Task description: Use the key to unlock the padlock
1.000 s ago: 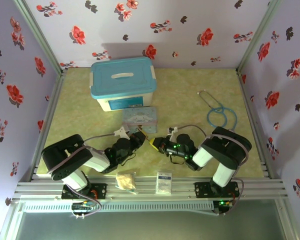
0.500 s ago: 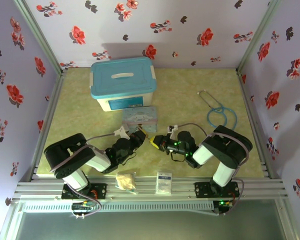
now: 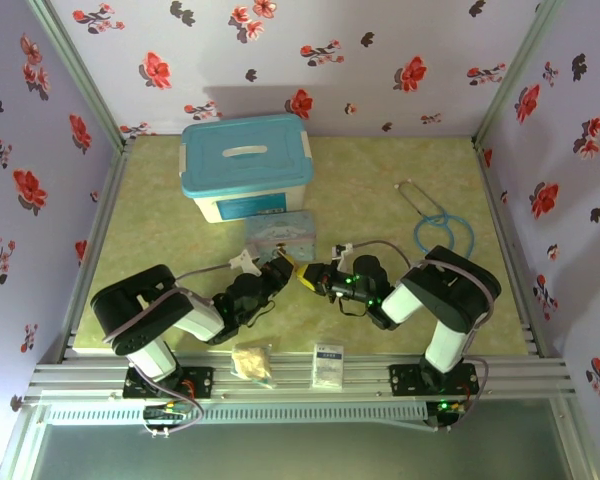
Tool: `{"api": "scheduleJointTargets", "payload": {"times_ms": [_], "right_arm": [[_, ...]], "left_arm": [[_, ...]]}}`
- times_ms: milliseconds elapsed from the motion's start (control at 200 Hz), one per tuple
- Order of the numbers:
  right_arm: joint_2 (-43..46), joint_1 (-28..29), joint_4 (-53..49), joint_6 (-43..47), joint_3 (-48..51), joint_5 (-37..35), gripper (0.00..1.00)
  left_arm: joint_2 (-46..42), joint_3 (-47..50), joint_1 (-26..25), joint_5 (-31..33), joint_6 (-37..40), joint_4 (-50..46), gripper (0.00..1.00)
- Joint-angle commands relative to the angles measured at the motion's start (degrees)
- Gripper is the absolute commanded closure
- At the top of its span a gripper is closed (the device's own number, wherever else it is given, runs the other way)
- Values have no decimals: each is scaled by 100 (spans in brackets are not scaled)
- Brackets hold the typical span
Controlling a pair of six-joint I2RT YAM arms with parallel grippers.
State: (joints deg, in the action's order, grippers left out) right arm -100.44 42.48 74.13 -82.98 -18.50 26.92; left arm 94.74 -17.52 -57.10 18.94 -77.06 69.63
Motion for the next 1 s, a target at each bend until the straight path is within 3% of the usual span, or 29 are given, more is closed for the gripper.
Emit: {"api": "scheduleJointTargets", "payload": {"times_ms": [0,195,495,775,995], "right_arm": [[-62,-31,530,80,-467,2,100],[7,133,526,61,-542,-350,100],[306,577,531,400,-343,-1643,100],[266,538,524,-27,-341,-1525,100],[359,393,524,-140,56,-1553,88]], "left_arm": [[109,-184,-231,-992,84,368,100],[363,-306,-314,-1046,-8,376,100],[615,-506,-385,-1146,-134,394,100],[592,-446,-390,-1122,-134,469,100],[458,-410,-389,-1003,55,466,100]]}}
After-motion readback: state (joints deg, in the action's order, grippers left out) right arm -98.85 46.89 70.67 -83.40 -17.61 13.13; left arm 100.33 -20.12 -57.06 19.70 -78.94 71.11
